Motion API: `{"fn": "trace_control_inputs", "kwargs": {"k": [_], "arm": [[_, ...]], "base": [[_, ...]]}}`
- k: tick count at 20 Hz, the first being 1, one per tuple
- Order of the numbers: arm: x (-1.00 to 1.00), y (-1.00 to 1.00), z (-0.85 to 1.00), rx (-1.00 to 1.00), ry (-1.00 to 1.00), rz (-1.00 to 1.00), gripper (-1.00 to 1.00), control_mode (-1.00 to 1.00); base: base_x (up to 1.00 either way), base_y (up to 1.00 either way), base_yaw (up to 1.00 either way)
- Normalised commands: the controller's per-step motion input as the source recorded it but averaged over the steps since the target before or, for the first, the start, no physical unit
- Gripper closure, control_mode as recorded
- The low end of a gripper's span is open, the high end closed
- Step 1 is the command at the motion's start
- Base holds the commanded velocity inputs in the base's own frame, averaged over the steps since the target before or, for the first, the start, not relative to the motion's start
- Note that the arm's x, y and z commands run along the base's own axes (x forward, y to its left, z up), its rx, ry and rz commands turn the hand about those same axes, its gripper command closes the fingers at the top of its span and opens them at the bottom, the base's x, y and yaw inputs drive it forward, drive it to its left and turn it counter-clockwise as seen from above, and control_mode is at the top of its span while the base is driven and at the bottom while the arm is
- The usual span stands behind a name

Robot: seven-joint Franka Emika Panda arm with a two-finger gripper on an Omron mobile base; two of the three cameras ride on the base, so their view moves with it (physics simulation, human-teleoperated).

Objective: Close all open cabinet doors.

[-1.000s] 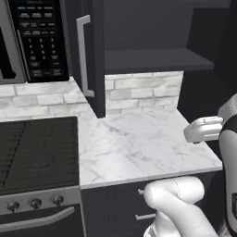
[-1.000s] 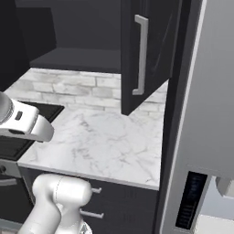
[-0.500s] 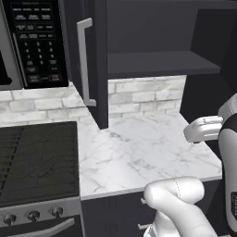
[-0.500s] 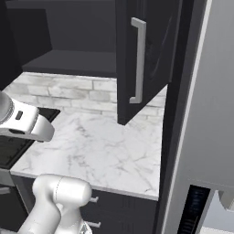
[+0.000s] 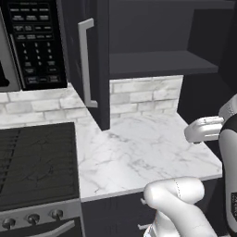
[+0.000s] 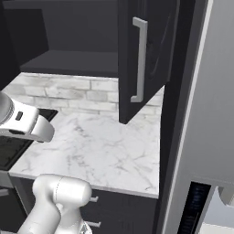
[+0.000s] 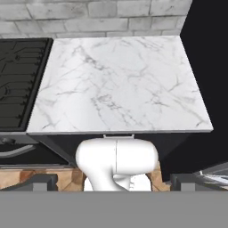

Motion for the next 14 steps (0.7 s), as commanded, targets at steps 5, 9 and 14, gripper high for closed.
{"fn": "trace_control_inputs", "kwargs": {"k": [5,9,14], "arm": [[0.00,0.00,0.00,0.00,0.00,0.00,-1.00,1.00],[0.00,0.00,0.00,0.00,0.00,0.00,-1.00,1.00],[-0.14,0.15,0.00,0.00,-0.06,-0.02,-1.00,-1.00]], "base": [[0.23,0.22,-0.14],[0.06,0.05,-0.10],[0.02,0.01,-0.03]]}}
